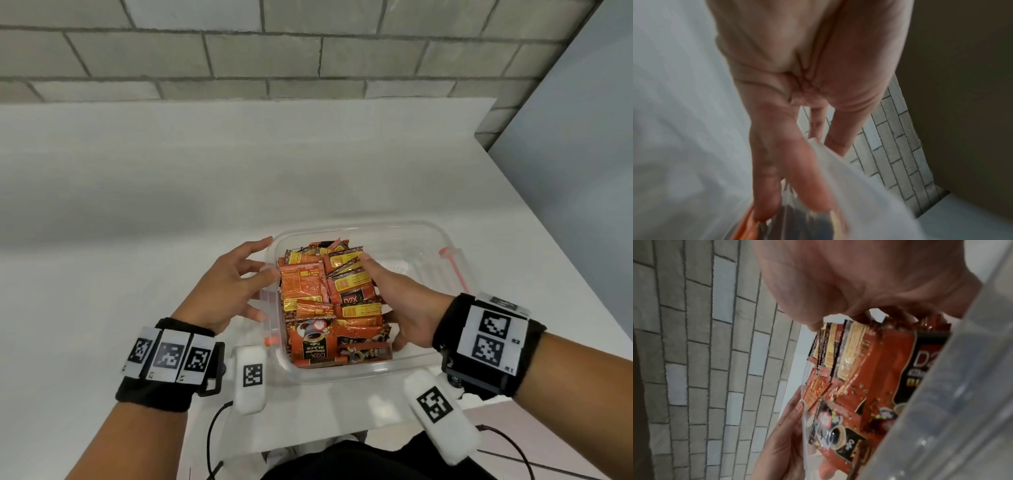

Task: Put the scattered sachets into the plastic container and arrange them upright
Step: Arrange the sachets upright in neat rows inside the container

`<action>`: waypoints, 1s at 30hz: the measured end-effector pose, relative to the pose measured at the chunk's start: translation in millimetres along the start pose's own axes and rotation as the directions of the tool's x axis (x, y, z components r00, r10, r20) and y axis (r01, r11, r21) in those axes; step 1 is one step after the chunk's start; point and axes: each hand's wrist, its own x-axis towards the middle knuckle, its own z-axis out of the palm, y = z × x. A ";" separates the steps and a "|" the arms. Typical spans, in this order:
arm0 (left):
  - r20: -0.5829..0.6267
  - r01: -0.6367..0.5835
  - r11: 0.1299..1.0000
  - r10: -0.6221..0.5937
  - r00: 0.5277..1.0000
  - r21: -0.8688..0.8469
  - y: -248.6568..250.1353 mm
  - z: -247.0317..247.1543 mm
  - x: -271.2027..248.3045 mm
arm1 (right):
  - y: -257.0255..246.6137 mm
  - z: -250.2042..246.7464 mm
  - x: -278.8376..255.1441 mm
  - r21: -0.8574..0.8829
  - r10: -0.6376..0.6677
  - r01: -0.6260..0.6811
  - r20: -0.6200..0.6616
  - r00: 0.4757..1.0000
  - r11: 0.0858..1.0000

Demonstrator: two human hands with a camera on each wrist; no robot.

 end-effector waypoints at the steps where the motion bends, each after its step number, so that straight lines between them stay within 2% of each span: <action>1: -0.002 0.000 1.000 0.000 1.000 -0.001 0.1 -0.1 -0.4 | 1.0 -2.0 -0.7 0.006 0.004 -0.004 -0.005 1.000 1.000; 7: -0.011 -0.005 1.000 0.005 1.000 0.010 0.3 0.9 -1.1 | 10.7 5.6 20.2 -0.011 -0.036 0.037 0.073 0.997 0.999; 12: -0.013 0.002 1.000 -0.002 1.000 -0.006 -0.1 1.4 -1.6 | -3.2 0.1 -13.4 -0.052 -0.064 0.064 0.002 0.998 0.997; 14: -0.015 0.003 1.000 -0.003 1.000 -0.012 -0.2 1.6 -2.4 | -4.3 -9.1 -16.1 -0.097 -0.158 0.152 -0.058 0.986 0.984; 16: -0.018 0.001 1.000 -0.001 1.000 -0.008 0.1 1.7 -2.9 | -8.1 -13.7 -17.3 -0.177 -0.296 0.275 -0.106 0.949 0.945; 19: -0.019 -0.001 1.000 0.001 1.000 0.007 0.9 1.8 -3.2 | -11.3 -13.7 -17.5 -0.277 -0.383 0.350 -0.073 0.921 0.895; 23: -0.016 -0.002 1.000 0.002 1.000 0.017 1.4 1.4 -4.1 | -8.1 -11.2 -17.4 -0.332 -0.419 0.387 -0.027 0.908 0.860; 30: -0.011 -0.001 1.000 0.002 1.000 0.010 0.3 0.7 -3.8 | -3.1 -13.8 -20.8 -0.351 -0.387 0.375 0.037 0.921 0.858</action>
